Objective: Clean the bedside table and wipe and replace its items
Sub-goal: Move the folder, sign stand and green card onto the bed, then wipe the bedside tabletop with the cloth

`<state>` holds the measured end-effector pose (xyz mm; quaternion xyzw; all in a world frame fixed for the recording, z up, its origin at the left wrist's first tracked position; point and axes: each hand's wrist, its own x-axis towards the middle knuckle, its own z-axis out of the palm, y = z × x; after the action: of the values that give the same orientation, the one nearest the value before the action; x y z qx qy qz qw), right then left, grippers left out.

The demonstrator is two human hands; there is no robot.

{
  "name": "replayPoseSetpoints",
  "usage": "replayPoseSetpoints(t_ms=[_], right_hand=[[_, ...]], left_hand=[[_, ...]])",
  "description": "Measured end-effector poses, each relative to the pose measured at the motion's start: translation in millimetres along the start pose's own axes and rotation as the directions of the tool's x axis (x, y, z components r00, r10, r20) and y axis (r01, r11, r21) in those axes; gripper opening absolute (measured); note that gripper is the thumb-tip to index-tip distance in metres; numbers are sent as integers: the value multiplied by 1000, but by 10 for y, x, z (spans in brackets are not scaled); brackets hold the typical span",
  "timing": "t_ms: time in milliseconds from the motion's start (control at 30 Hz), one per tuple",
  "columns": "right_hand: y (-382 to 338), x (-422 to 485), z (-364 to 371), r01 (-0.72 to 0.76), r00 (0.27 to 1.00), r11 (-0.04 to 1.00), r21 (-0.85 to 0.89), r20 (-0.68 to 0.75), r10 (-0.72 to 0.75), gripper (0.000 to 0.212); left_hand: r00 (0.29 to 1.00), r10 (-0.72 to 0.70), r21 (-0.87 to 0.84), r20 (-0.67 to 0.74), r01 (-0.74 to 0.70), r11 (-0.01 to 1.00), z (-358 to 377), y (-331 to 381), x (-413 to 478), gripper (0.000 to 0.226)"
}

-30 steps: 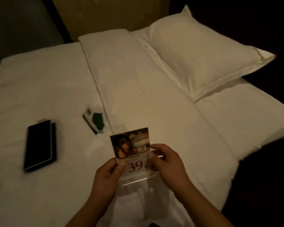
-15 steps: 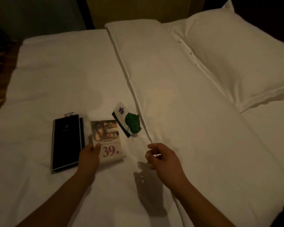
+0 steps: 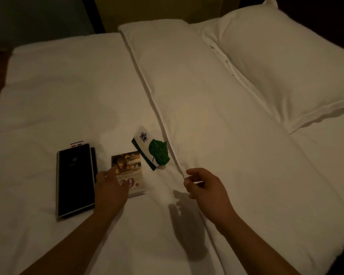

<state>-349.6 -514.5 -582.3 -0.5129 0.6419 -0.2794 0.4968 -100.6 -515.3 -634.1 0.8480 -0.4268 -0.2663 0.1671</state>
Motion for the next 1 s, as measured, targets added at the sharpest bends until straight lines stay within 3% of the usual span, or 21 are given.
replayPoseSetpoints(t_ms=[100, 233, 400, 567, 1000], right_hand=[[7, -25, -77, -1, 1000, 1000, 5, -6, 1, 22], [58, -116, -217, 6, 1000, 1000, 28, -22, -5, 21], [184, -339, -508, 16, 996, 999, 30, -83, -14, 22], [334, -603, -1021, 20, 983, 999, 28, -184, -14, 22], [1041, -1588, -2412, -2, 875, 1000, -8, -483, -2, 26]], left_hand=[[998, 57, 120, -36, -53, 991, 6, 16, -77, 49], [961, 271, 282, -59, -244, 928, 29, 159, -256, 48], [889, 447, 292, 99, -456, 841, 211, 487, -646, 64], [771, 624, 215, 125, -635, 742, 480, 940, -1086, 67], [522, 803, 137, 290, -852, 504, 1348, 2108, -2508, 68]])
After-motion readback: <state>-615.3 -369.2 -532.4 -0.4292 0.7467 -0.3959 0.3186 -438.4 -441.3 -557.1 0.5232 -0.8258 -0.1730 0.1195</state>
